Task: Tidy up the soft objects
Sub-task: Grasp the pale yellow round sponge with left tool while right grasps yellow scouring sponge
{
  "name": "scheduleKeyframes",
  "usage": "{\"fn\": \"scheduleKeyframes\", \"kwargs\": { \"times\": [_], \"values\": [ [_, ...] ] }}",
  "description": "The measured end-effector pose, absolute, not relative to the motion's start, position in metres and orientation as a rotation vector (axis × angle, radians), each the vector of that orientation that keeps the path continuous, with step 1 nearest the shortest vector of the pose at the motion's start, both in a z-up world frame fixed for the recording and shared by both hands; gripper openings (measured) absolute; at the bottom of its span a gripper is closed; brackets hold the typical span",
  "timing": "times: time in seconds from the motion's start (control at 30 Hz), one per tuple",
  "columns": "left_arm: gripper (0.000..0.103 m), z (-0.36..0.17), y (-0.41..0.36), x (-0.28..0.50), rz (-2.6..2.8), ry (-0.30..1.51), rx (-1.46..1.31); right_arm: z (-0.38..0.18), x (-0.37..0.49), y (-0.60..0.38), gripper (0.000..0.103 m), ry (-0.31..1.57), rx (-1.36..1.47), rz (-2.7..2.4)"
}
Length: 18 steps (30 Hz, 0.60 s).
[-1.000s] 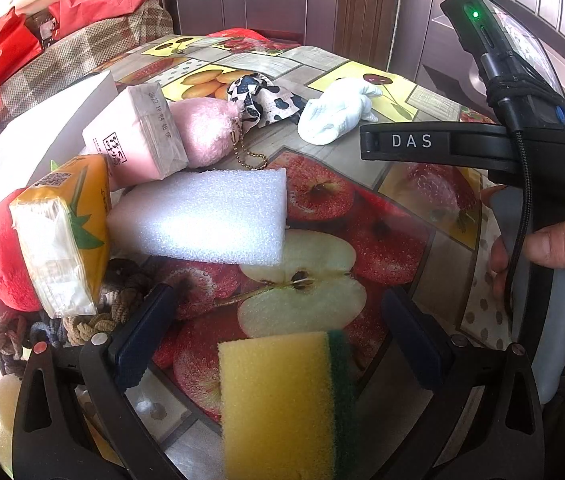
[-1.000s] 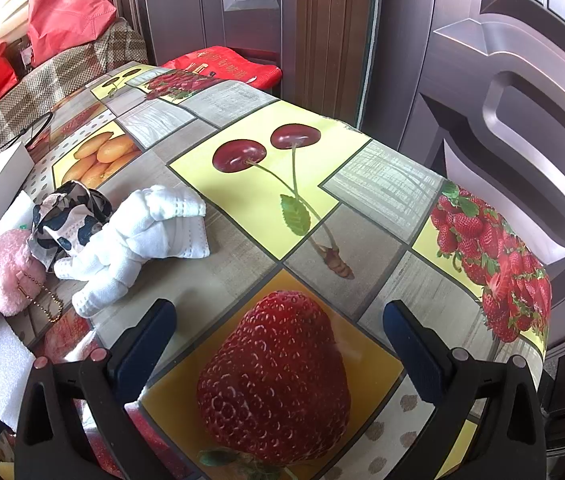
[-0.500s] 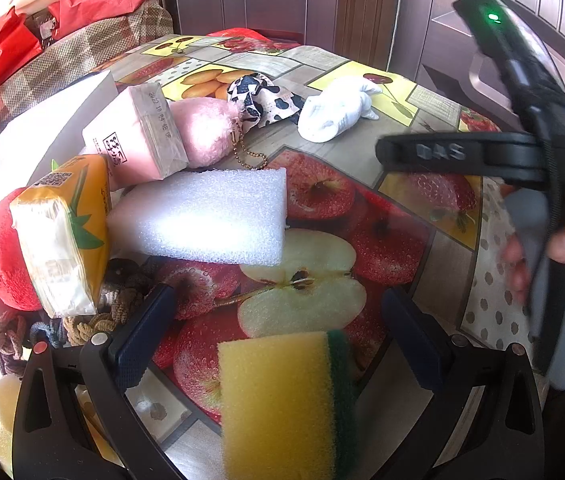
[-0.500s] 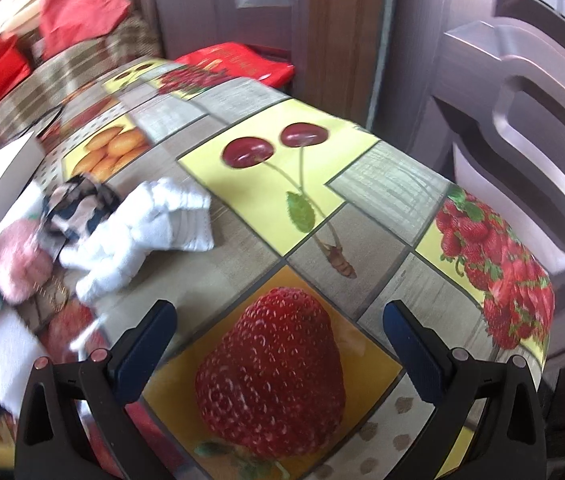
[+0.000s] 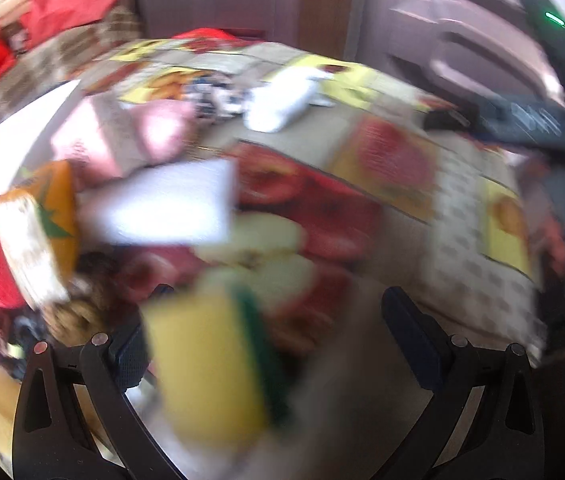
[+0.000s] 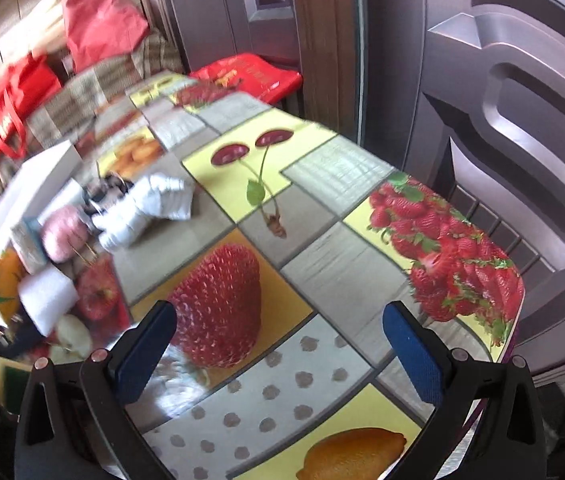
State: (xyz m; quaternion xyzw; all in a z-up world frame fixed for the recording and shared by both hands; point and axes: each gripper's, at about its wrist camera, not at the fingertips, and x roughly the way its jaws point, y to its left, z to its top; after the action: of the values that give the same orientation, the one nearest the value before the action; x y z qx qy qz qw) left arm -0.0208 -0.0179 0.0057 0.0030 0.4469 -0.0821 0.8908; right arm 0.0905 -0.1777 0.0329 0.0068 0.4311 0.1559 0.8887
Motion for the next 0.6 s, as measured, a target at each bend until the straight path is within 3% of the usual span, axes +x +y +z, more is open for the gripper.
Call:
{"fn": "scheduleKeyframes", "kwargs": {
  "times": [0.23,0.4,0.6],
  "values": [
    [0.102,0.027,-0.01,-0.071,-0.32,0.922,-0.036,0.054,0.091,-0.168,0.103,0.85,0.032,0.425],
    [0.103,0.057,0.054,-0.108,-0.126,0.812,-0.214,0.065,0.09,-0.132,0.103,0.838,-0.034,0.562],
    [0.103,0.062,0.122,-0.147,0.071,0.8,-0.363,0.067,0.08,-0.084,0.103,0.807,-0.174,0.715]
  ]
}}
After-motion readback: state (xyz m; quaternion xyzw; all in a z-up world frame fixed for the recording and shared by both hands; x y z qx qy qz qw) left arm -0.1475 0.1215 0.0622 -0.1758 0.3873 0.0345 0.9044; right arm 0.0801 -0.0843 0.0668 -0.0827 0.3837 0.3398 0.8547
